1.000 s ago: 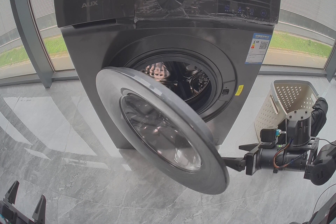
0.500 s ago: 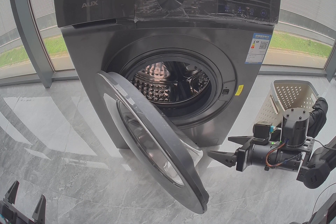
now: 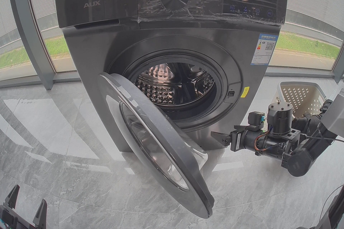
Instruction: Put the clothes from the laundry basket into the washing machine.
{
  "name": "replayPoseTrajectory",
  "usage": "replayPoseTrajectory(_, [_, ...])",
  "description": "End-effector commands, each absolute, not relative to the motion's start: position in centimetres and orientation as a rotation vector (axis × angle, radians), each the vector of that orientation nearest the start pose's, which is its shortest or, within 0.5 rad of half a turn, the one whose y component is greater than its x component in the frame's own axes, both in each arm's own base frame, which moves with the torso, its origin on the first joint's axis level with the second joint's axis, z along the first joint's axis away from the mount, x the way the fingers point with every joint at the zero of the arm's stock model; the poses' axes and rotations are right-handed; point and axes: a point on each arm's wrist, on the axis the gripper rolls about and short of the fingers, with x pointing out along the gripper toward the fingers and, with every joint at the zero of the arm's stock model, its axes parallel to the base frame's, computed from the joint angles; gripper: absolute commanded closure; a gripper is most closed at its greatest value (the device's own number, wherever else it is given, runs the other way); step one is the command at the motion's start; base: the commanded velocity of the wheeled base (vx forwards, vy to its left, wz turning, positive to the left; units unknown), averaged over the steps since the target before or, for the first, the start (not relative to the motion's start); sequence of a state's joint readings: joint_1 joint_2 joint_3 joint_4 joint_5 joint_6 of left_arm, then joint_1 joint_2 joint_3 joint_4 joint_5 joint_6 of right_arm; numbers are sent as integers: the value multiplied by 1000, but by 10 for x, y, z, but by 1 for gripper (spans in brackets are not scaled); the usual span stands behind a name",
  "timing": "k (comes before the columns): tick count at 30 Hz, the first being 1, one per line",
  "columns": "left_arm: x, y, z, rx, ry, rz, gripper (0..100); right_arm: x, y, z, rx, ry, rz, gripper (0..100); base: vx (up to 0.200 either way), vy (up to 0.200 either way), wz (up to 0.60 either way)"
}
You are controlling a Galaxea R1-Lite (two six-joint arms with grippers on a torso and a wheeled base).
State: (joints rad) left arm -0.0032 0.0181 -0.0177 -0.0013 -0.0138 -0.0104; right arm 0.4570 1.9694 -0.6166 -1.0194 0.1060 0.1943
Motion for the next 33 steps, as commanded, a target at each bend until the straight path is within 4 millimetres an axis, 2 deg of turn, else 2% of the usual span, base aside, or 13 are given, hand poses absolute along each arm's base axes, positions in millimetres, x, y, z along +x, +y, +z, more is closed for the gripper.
replayPoseTrajectory(1, [-23,0,76,-11,-1,-17,0,316,153,57,108,438,471,0,0,0,0])
replayPoseTrajectory(6, [-23,0,76,-11,-1,-17,0,315,160,46,95,469,489,0,0,0,0])
replayPoseTrajectory(13, [-23,0,76,-11,-1,-17,0,293,196,43,70,480,610,0,0,0,0])
replayPoseTrajectory(17, [-23,0,76,-11,-1,-17,0,282,209,43,68,488,655,0,0,0,0])
replayPoseTrajectory(27, [-23,0,76,-11,-1,-17,0,287,208,49,84,439,665,0,0,0,0])
replayPoseTrajectory(33, [-23,0,76,-11,-1,-17,0,290,217,55,107,417,750,0,-200,0,0])
